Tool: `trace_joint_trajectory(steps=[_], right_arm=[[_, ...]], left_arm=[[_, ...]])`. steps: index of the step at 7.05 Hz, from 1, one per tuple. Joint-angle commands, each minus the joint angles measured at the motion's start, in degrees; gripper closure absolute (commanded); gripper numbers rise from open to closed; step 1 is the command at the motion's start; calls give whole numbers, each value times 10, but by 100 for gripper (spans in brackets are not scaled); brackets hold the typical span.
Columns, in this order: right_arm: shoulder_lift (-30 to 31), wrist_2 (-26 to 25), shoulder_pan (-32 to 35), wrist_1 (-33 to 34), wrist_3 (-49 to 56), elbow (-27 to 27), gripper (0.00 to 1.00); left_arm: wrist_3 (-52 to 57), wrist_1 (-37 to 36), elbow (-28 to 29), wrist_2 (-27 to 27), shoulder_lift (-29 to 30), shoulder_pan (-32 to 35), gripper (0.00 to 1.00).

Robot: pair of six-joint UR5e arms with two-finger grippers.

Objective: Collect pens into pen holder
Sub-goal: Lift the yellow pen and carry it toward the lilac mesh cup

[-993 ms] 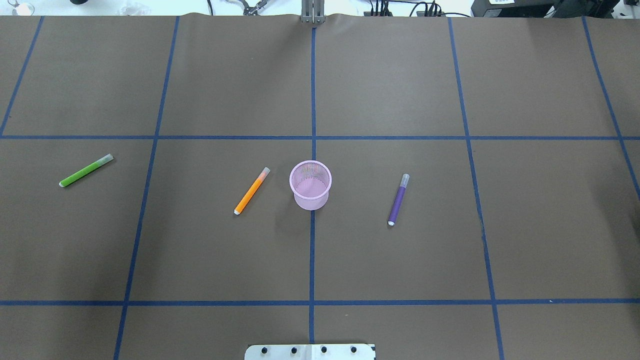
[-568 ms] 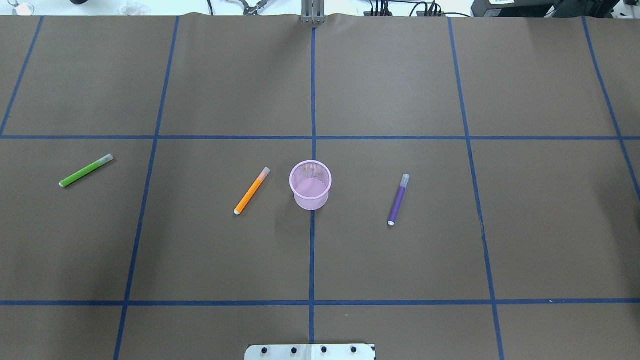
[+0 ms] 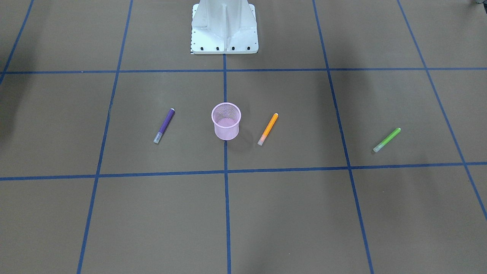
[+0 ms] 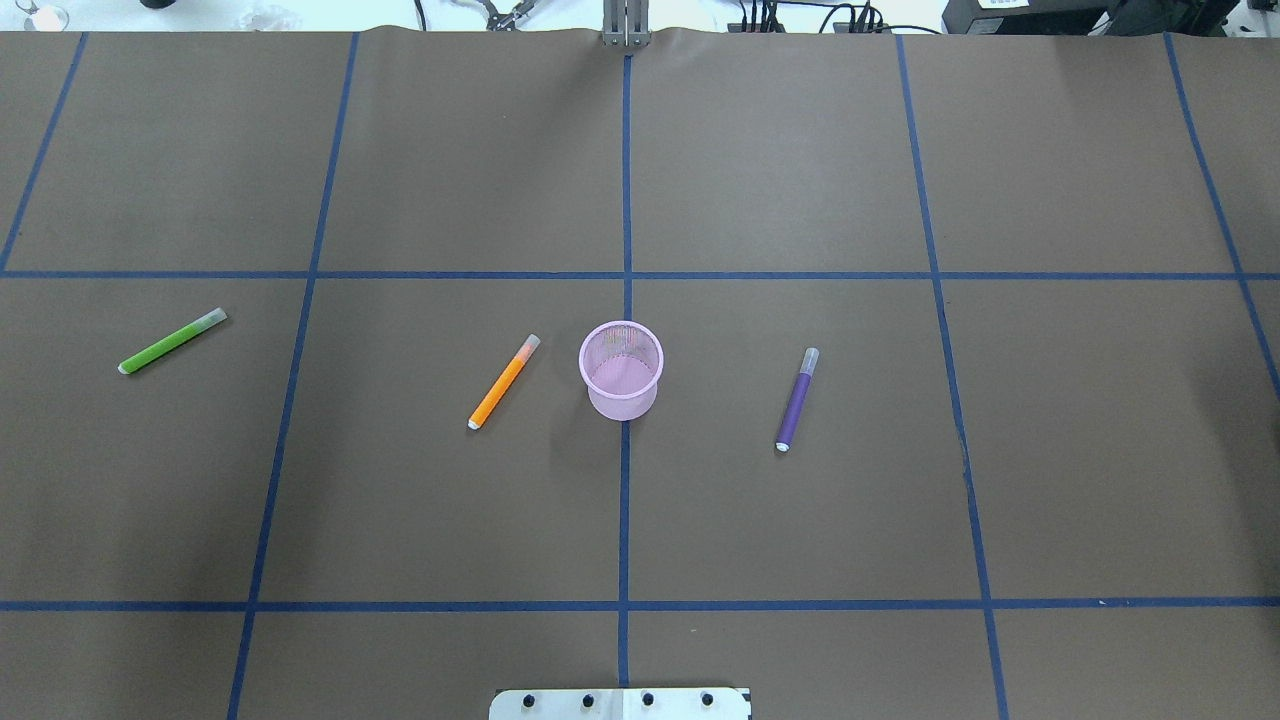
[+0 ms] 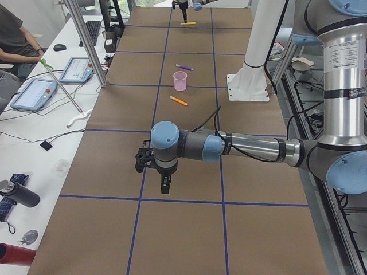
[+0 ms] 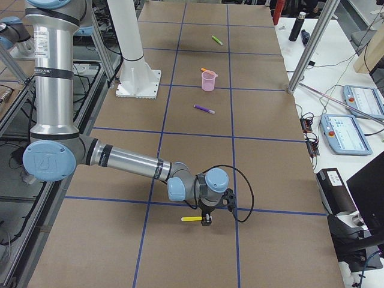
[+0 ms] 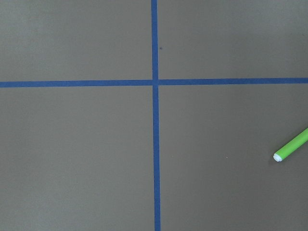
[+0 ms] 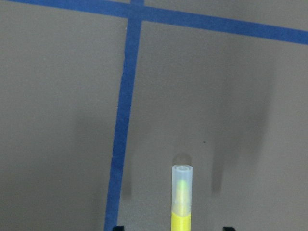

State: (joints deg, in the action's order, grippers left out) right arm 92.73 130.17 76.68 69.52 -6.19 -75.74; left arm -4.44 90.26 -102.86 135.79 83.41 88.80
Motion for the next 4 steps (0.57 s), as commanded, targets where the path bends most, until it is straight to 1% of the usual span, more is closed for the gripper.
trace_joint_trajectory(steps=[1, 3, 4], right_arm=[[-1, 1, -1, -1, 0, 6, 27], [-23, -1, -2, 1, -1, 30, 27], [-26, 0, -2, 0, -1, 29, 27]], left_arm=[[0, 0, 0, 0, 0, 0, 0], [0, 0, 0, -1, 0, 1, 0], [0, 0, -1, -1, 0, 1, 0]])
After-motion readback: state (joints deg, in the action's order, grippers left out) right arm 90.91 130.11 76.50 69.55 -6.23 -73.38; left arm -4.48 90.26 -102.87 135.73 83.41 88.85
